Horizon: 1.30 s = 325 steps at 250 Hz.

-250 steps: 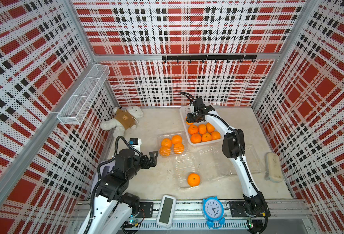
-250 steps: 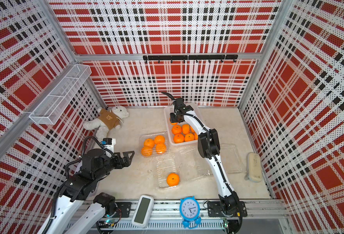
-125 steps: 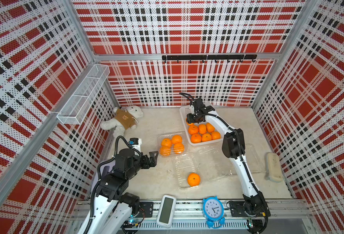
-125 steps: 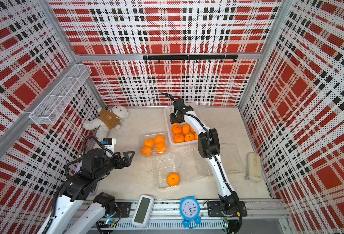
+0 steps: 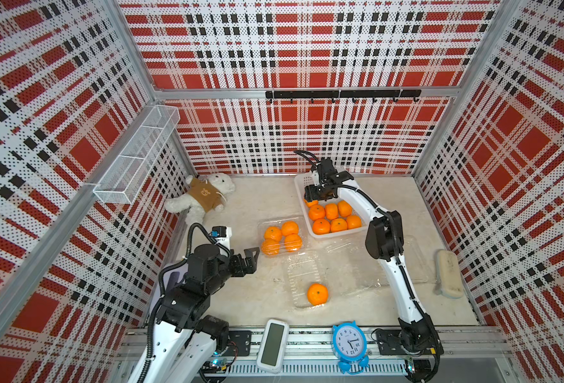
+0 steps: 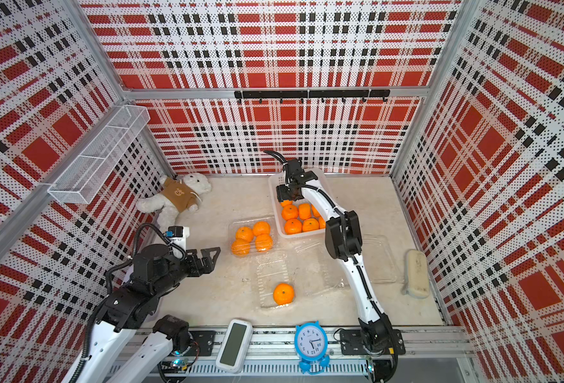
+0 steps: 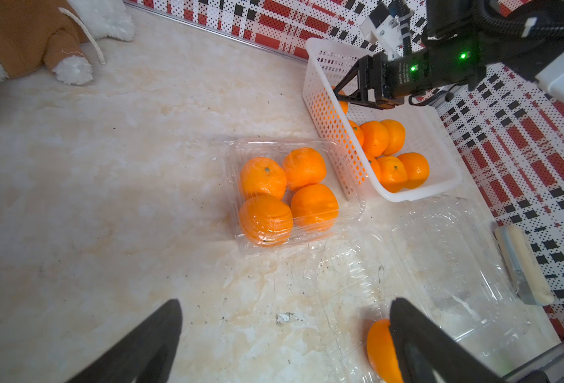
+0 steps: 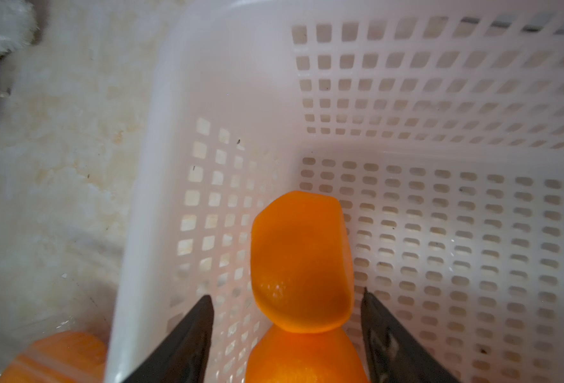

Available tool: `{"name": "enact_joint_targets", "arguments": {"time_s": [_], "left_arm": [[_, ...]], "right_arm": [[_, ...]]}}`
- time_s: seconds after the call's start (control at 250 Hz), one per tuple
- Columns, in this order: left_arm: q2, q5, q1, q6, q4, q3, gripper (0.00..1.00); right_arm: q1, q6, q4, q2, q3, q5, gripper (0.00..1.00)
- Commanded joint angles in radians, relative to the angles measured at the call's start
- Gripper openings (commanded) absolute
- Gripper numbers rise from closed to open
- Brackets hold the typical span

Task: Take oranges out of containers
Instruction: Place the orange in the basket, then pick up the orange from the packing box.

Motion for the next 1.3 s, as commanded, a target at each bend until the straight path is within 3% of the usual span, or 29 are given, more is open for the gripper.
{"name": "enact_joint_targets", "arguments": {"time_s": [0.0,0.336,0.464,0.684,0.784,0.96,1.145,1.297], "left_arm": [[-0.012,0.007,0.008,0.010,0.014,0.004,0.99],[-0.042,-0.007,-0.004,0.007,0.012,0.001,0.99],[-0.043,-0.009,-0.010,0.006,0.013,0.000,1.00],[-0.042,-0.006,-0.016,0.005,0.015,0.000,0.99],[-0.043,-0.009,-0.016,0.005,0.015,0.000,0.99],[-0.050,-0.018,-0.014,0.004,0.012,0.000,0.99],[-0.055,-0.019,-0.017,0.002,0.012,-0.002,0.99],[-0.053,-0.018,-0.017,0.002,0.013,-0.002,0.99]], "right_arm": [[0.022,-0.022,-0.024,-0.148,-0.009,0.064,0.74],[0.113,-0.016,-0.002,-0.541,-0.412,0.223,0.86],[0.161,-0.018,0.014,-0.704,-0.613,0.208,0.91],[0.336,-0.044,-0.006,-0.921,-0.884,0.166,0.90],[0.439,-0.049,-0.065,-0.938,-0.947,0.138,0.89],[0.583,0.096,-0.112,-0.901,-1.043,0.134,0.88],[0.615,0.356,-0.063,-0.892,-1.150,0.118,0.87],[0.662,0.494,-0.043,-0.843,-1.175,0.134,0.88]]}}
